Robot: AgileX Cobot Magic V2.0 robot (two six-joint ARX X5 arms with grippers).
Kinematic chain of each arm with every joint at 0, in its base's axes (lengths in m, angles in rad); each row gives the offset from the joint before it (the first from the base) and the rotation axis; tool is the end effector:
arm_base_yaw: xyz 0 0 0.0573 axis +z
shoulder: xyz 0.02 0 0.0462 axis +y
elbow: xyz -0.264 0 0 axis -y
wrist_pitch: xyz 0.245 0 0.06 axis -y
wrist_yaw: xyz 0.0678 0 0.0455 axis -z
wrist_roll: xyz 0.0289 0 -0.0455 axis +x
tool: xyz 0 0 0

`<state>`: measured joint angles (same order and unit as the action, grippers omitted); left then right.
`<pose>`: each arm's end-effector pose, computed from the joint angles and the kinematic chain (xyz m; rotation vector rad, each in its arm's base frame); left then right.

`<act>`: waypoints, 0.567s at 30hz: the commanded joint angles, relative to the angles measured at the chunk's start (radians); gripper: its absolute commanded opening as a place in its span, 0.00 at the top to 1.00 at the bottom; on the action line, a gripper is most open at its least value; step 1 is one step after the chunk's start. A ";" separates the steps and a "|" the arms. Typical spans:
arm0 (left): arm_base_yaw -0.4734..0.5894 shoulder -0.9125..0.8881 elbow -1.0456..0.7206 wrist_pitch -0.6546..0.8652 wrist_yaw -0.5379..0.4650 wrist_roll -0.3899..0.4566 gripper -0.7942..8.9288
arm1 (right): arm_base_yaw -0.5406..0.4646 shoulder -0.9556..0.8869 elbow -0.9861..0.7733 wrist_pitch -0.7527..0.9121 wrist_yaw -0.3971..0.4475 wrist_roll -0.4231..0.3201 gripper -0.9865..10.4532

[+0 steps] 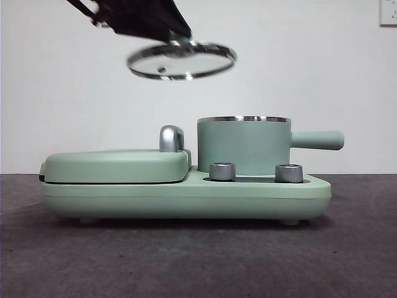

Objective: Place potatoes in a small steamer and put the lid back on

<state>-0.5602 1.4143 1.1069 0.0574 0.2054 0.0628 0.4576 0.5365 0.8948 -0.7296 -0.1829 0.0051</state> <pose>0.2710 -0.1770 0.3236 0.1046 0.2282 -0.7694 0.0795 0.0450 0.3456 -0.0468 0.3757 0.6321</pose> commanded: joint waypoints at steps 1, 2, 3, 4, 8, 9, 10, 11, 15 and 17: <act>-0.019 0.070 0.084 0.046 0.002 0.042 0.90 | 0.005 0.004 0.006 -0.001 0.000 0.013 0.68; -0.024 0.097 0.105 0.045 0.002 0.053 0.90 | 0.005 0.004 0.006 -0.004 0.000 0.013 0.68; -0.028 0.120 0.124 0.045 0.002 0.059 0.90 | 0.005 0.004 0.006 -0.006 0.000 0.013 0.68; -0.033 0.149 0.148 0.046 0.002 0.064 0.90 | 0.005 0.004 0.006 -0.009 0.000 0.013 0.68; -0.047 0.243 0.232 0.046 0.002 0.087 0.90 | 0.005 0.004 0.006 -0.017 0.000 0.013 0.68; -0.049 0.261 0.248 0.046 0.002 0.087 0.90 | 0.005 0.004 0.006 -0.020 0.000 0.013 0.68; -0.051 0.285 0.269 0.046 0.002 0.087 0.90 | 0.005 0.004 0.006 -0.023 0.001 0.013 0.68; -0.053 0.306 0.288 0.045 0.002 0.087 0.90 | 0.005 0.004 0.006 -0.027 0.002 0.013 0.68; -0.057 0.369 0.339 0.057 0.005 0.092 0.90 | 0.005 0.004 0.006 -0.042 0.008 0.013 0.68; -0.058 0.391 0.354 0.071 0.011 0.093 0.90 | 0.005 0.004 0.006 -0.045 0.010 0.013 0.68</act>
<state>-0.6067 1.7916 1.4189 0.0891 0.2100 0.1425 0.4576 0.5365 0.8948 -0.7795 -0.1783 0.0051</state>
